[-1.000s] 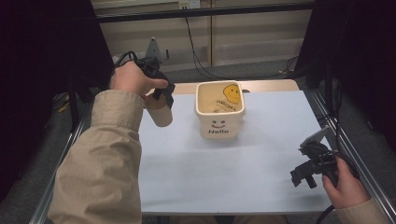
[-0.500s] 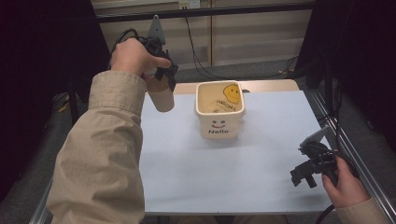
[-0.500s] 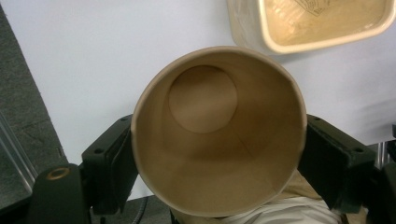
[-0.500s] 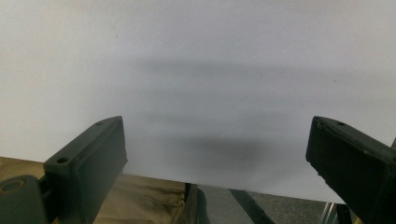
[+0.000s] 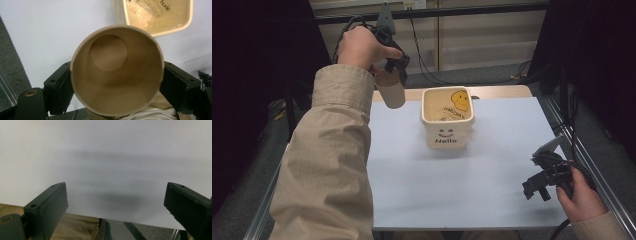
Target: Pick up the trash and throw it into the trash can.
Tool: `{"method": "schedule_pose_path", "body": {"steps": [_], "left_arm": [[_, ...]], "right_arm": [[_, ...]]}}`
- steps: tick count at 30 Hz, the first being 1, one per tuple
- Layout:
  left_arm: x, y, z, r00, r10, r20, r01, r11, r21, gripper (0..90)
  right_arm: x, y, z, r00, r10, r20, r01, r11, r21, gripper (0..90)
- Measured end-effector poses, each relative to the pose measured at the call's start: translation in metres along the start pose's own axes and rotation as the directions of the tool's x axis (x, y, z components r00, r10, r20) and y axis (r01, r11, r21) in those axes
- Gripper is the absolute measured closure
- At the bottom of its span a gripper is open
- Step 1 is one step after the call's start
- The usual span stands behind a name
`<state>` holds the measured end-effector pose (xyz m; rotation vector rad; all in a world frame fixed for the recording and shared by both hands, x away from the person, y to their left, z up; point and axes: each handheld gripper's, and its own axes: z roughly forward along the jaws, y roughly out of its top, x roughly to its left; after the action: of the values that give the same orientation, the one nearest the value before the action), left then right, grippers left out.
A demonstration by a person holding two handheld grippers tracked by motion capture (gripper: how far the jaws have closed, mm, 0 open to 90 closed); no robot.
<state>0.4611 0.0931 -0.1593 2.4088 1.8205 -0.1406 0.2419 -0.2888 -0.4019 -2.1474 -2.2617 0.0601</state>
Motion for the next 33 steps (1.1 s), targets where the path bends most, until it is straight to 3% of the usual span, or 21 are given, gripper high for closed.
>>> {"method": "schedule_pose_path", "body": {"steps": [7,9,10,15,20,33], "left_arm": [[-0.021,0.011,0.009,0.9989,0.035,0.031,-0.034,0.9991,-0.027,19.4],[-0.026,0.014,0.011,0.9967,0.066,0.047,-0.064,0.9973,-0.037,19.2],[-0.033,0.017,0.015,0.9929,0.088,0.080,-0.084,0.9952,-0.051,19.2],[-0.046,0.021,0.021,0.9862,0.120,0.114,-0.111,0.9904,-0.083,19.2],[-0.059,0.027,0.032,0.9859,0.140,0.092,-0.131,0.9869,-0.094,19.1],[-0.066,0.035,0.050,0.9831,0.168,0.073,-0.162,0.9838,-0.077,19.1]], "right_arm": [[-0.002,0.000,0.001,0.9998,-0.007,-0.016,0.007,1.000,-0.011,4.8],[-0.002,0.000,0.001,0.9998,-0.004,-0.019,0.004,1.000,-0.011,5.1],[0.000,0.001,0.000,0.9999,0.004,-0.011,-0.004,1.000,0.015,5.1],[-0.001,0.000,0.000,0.9998,-0.019,0.001,0.019,1.000,-0.002,5.0],[-0.002,0.001,0.001,0.9996,-0.030,-0.001,0.030,1.000,-0.007,5.0],[-0.002,0.001,0.001,0.9996,-0.029,0.000,0.029,1.000,-0.007,5.1]]}}
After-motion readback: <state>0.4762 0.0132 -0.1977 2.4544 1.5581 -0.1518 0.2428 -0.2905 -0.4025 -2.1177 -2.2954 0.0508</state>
